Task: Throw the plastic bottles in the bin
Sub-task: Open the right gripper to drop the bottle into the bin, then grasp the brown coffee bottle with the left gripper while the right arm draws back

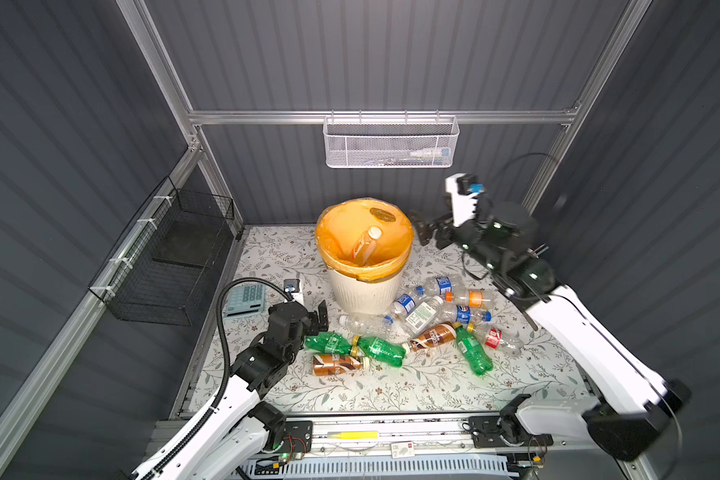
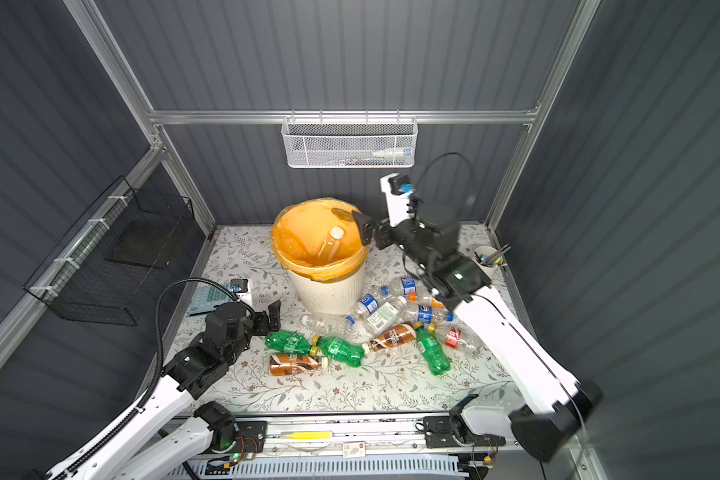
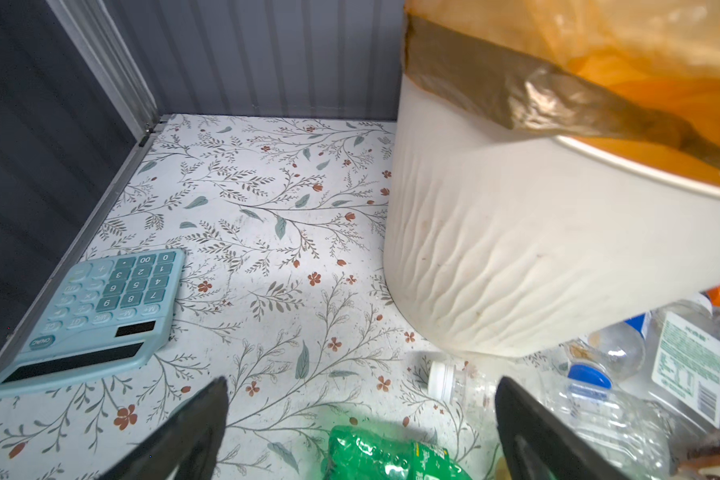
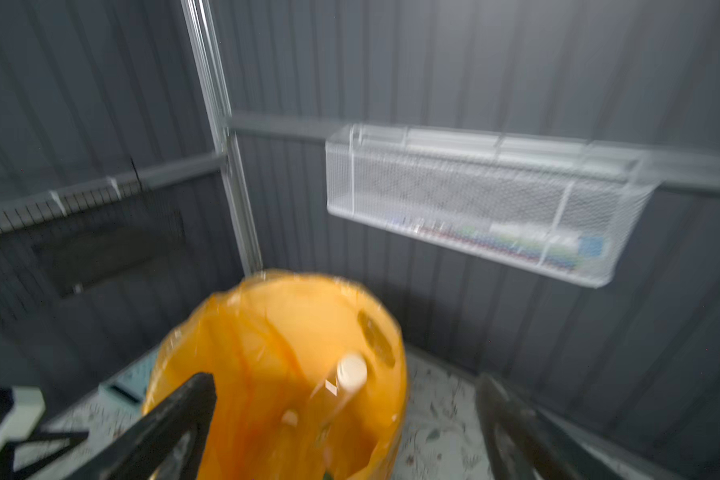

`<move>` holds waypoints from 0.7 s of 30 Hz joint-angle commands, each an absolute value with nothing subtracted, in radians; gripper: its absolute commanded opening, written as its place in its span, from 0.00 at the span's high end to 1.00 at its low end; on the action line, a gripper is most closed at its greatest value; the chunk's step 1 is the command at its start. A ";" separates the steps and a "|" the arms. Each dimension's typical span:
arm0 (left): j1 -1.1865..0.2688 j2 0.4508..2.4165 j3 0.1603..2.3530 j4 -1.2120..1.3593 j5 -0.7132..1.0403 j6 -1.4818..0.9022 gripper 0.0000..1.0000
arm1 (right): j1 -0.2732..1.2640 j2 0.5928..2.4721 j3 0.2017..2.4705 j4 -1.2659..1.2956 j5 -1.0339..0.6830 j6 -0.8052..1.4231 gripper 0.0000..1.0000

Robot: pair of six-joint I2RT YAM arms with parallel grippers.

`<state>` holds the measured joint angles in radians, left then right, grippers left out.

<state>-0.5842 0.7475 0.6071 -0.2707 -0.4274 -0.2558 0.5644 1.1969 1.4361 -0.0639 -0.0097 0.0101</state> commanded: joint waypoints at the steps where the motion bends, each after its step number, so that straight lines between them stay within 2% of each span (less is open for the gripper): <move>1: -0.614 0.762 0.661 -0.289 -0.378 -0.158 0.00 | 0.541 1.126 1.315 0.014 0.100 0.005 0.01; 7: -0.844 0.807 0.694 -0.344 -0.573 -0.070 0.00 | 0.446 0.961 1.087 -0.012 0.140 0.107 0.01; 13: -1.007 0.886 0.704 -0.357 -0.615 0.000 0.00 | 0.368 0.842 0.905 -0.063 0.170 0.185 0.01; 18: -1.173 1.071 0.772 -0.372 -0.676 0.119 0.00 | 0.299 0.772 0.798 -0.084 0.160 0.248 0.01; 21: -1.226 1.173 0.810 -0.382 -0.656 0.183 0.00 | 0.262 0.747 0.756 -0.086 0.141 0.278 0.01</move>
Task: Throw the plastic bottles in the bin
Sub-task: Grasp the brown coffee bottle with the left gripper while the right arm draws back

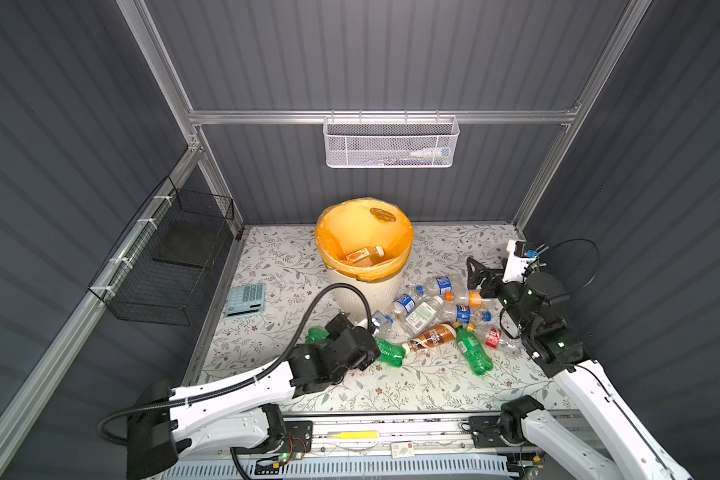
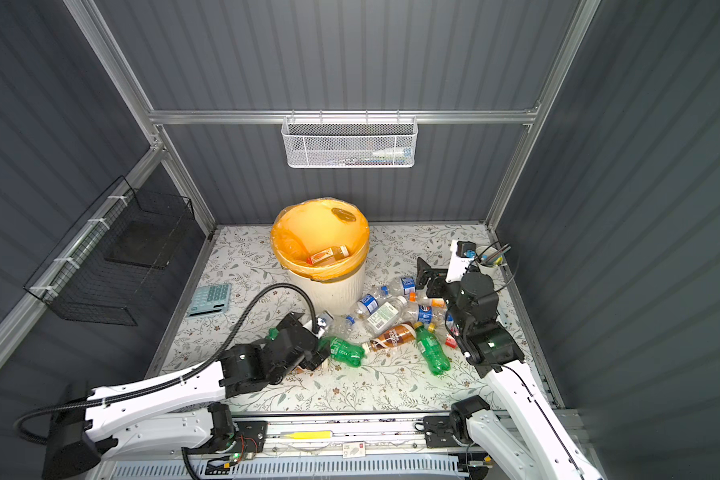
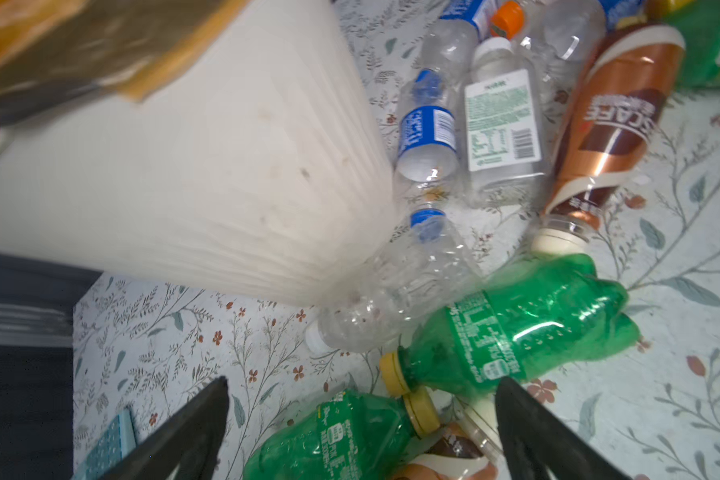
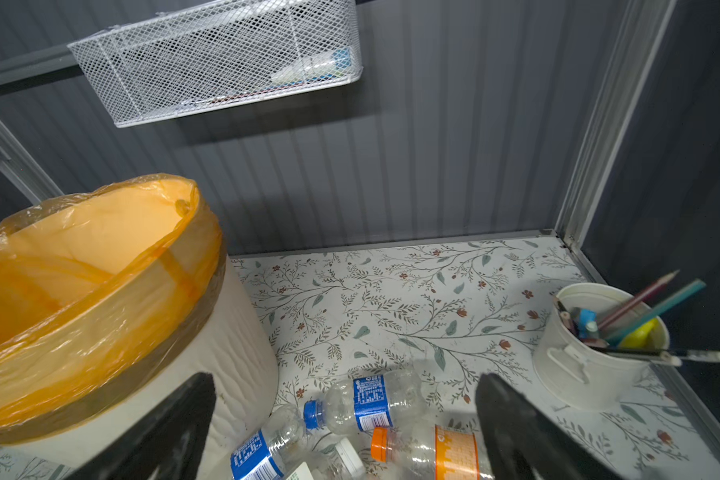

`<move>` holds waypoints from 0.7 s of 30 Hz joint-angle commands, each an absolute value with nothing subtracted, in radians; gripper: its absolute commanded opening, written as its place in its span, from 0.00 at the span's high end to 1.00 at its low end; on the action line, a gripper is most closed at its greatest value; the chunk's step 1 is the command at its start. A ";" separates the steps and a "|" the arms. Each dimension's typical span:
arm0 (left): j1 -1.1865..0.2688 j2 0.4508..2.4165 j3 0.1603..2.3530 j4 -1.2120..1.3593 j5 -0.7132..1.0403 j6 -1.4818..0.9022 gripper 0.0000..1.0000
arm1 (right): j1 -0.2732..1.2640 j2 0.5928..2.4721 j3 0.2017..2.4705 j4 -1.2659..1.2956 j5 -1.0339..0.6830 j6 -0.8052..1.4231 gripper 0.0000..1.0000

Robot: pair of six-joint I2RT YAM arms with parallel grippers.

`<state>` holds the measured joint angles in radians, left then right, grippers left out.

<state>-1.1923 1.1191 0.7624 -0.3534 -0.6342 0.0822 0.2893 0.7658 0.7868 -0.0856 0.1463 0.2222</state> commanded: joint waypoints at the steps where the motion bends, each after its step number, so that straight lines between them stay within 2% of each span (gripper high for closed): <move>1: -1.233 1.199 0.818 -0.386 -0.642 0.197 0.00 | 0.252 0.742 0.747 -0.086 0.135 0.285 0.01; 7: -1.242 1.254 0.876 -0.538 -0.552 0.211 0.00 | 0.211 0.733 0.715 -0.091 0.083 0.294 0.01; 14: -1.244 1.319 0.973 -0.931 -0.559 0.179 0.00 | 0.177 0.747 0.706 -0.092 0.065 0.290 0.01; 21: -1.244 1.430 0.974 -1.068 -0.625 0.264 0.00 | 0.143 0.772 0.708 -0.067 0.023 0.295 0.01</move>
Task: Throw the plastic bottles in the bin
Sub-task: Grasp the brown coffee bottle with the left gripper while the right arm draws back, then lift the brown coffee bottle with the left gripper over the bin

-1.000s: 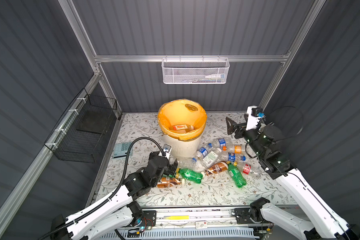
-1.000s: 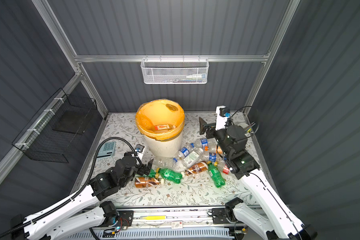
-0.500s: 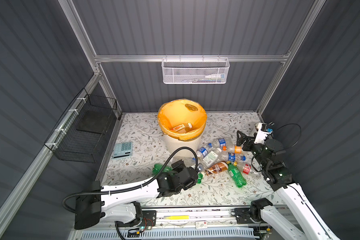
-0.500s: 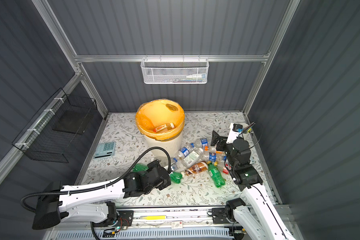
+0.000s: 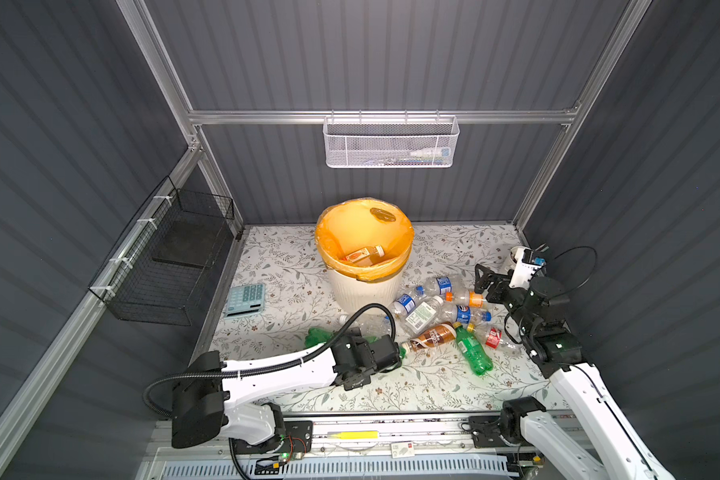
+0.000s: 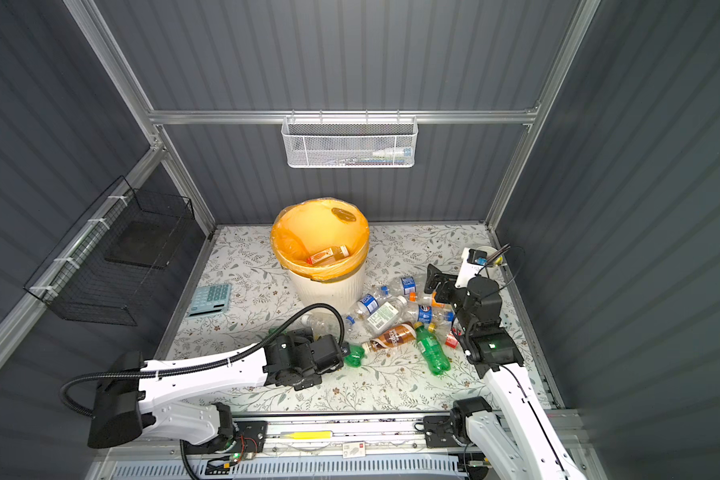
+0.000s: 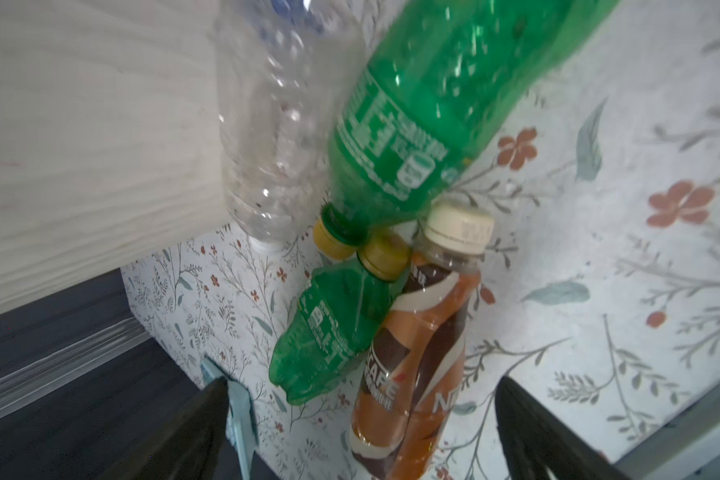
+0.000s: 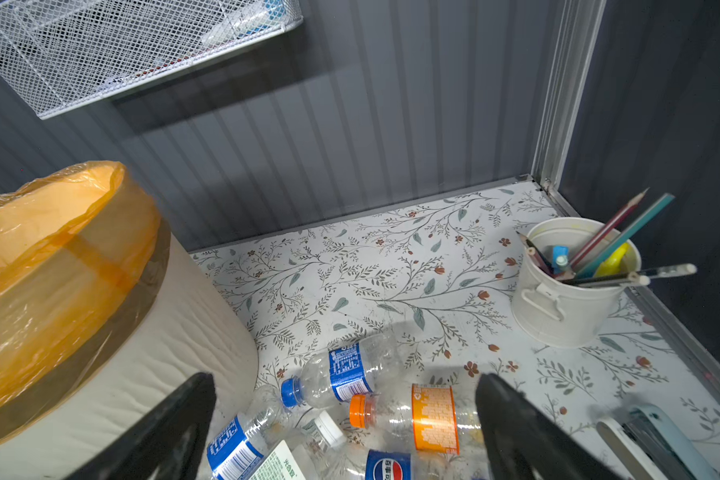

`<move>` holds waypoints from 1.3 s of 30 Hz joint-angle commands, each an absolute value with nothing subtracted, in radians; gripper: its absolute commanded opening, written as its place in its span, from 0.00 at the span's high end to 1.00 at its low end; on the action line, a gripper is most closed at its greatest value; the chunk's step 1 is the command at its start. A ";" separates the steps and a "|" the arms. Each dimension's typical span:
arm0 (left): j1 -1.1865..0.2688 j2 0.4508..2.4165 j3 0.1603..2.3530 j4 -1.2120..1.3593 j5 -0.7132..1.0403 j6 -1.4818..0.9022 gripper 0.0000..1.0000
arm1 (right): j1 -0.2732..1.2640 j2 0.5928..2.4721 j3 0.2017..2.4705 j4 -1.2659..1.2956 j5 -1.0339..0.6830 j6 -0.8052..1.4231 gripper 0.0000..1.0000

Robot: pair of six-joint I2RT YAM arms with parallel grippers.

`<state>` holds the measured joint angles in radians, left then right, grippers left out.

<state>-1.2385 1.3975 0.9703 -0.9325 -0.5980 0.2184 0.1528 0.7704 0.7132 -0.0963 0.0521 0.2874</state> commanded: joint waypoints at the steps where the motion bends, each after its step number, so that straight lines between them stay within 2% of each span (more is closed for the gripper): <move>1: -1.244 1.434 0.966 -1.064 -0.621 0.271 0.00 | 0.141 0.773 0.708 -0.063 0.019 0.295 0.01; 8: -1.242 1.415 0.887 -1.021 -0.600 0.306 0.00 | 0.117 0.790 0.698 -0.051 -0.007 0.297 0.01; 15: -1.215 1.487 0.853 -0.936 -0.549 0.314 0.04 | 0.096 0.811 0.695 -0.029 -0.047 0.302 0.01; 18: -1.194 1.494 0.846 -0.902 -0.521 0.308 0.13 | 0.085 0.820 0.696 -0.024 -0.063 0.301 0.01; 22: -1.179 1.511 0.824 -0.871 -0.491 0.314 0.14 | 0.067 0.825 0.690 -0.019 -0.085 0.303 0.01; 26: -1.174 1.554 0.844 -0.884 -0.462 0.308 0.22 | 0.050 0.824 0.685 -0.015 -0.102 0.305 0.01; 29: -1.174 1.575 0.849 -0.890 -0.431 0.308 0.24 | 0.038 0.821 0.680 -0.015 -0.110 0.304 0.01; 39: -1.175 1.582 0.876 -0.913 -0.406 0.299 0.49 | -0.003 0.814 0.668 -0.014 -0.144 0.313 0.01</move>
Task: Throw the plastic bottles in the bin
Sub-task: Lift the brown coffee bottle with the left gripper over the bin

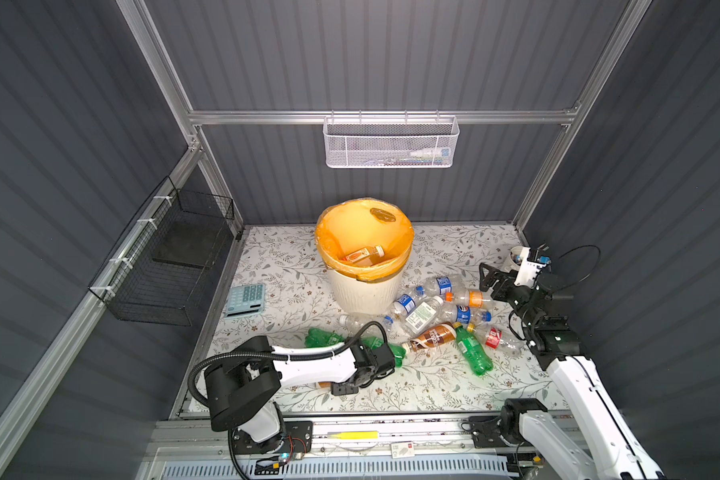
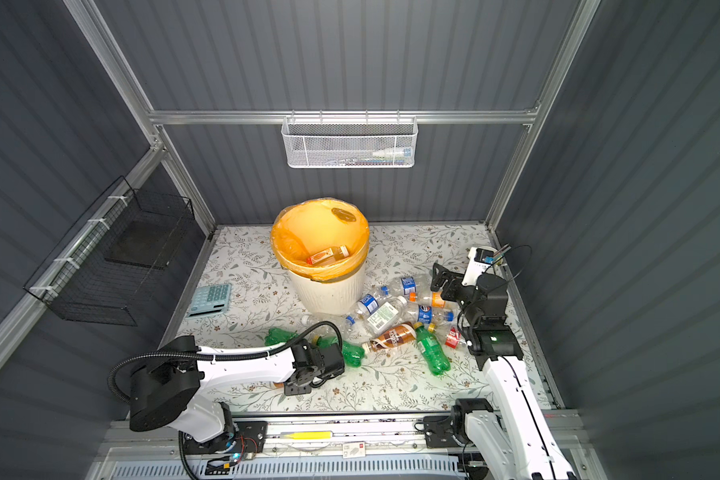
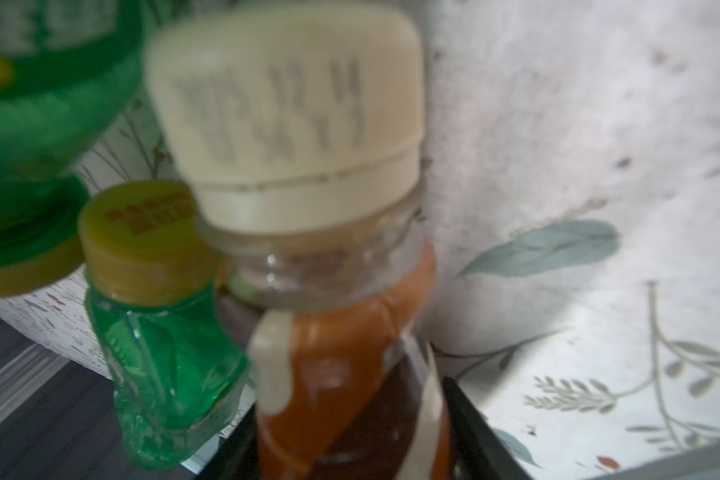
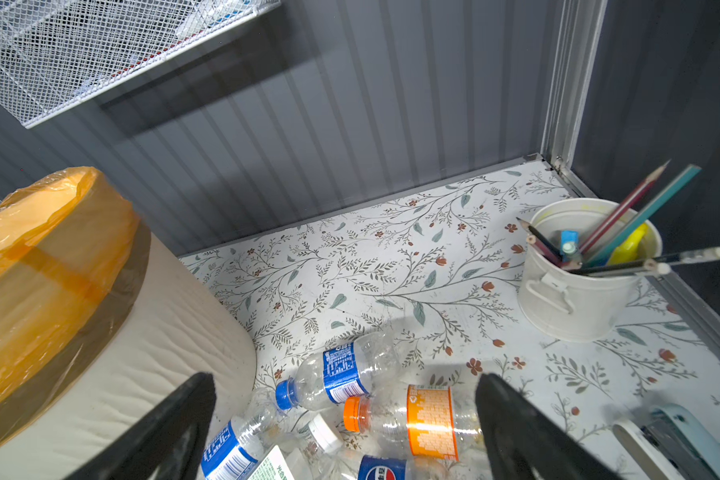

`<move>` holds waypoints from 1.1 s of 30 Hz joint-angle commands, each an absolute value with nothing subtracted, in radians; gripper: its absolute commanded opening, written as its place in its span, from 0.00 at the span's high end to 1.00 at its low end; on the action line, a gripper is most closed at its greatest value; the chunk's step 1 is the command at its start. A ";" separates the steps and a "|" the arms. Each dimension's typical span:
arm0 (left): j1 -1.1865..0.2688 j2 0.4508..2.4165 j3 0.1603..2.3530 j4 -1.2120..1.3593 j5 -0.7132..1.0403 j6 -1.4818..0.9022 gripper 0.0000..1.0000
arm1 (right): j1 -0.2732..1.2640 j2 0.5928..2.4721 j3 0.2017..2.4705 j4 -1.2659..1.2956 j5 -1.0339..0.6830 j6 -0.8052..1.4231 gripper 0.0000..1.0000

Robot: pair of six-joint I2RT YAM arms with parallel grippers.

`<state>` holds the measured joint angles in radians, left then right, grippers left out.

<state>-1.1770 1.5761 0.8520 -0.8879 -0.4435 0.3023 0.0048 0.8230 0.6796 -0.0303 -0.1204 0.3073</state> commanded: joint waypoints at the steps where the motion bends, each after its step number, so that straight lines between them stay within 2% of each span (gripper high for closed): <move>1: -1.175 1.585 0.880 -0.915 -0.402 0.299 0.53 | -0.005 0.815 0.668 -0.013 -0.145 0.314 0.01; 7: -1.175 1.580 0.900 -0.925 -0.405 0.290 0.65 | -0.024 0.806 0.669 -0.014 -0.160 0.323 0.01; 12: -1.175 1.518 0.949 -0.953 -0.428 0.261 0.70 | -0.031 0.802 0.670 -0.014 -0.168 0.330 0.01; 22: -1.175 1.107 1.199 -0.916 -0.555 0.314 0.69 | -0.037 0.797 0.706 -0.029 -0.165 0.318 0.01; 25: -1.175 0.986 1.275 -0.791 -0.623 0.403 0.66 | -0.041 0.790 0.714 -0.031 -0.165 0.313 0.01; 28: -1.175 0.885 1.291 -0.538 -0.685 0.541 0.65 | -0.046 0.788 0.719 -0.031 -0.170 0.313 0.01; 33: -1.174 0.781 1.238 -0.038 -0.605 0.704 0.64 | -0.049 0.783 0.724 -0.034 -0.179 0.316 0.01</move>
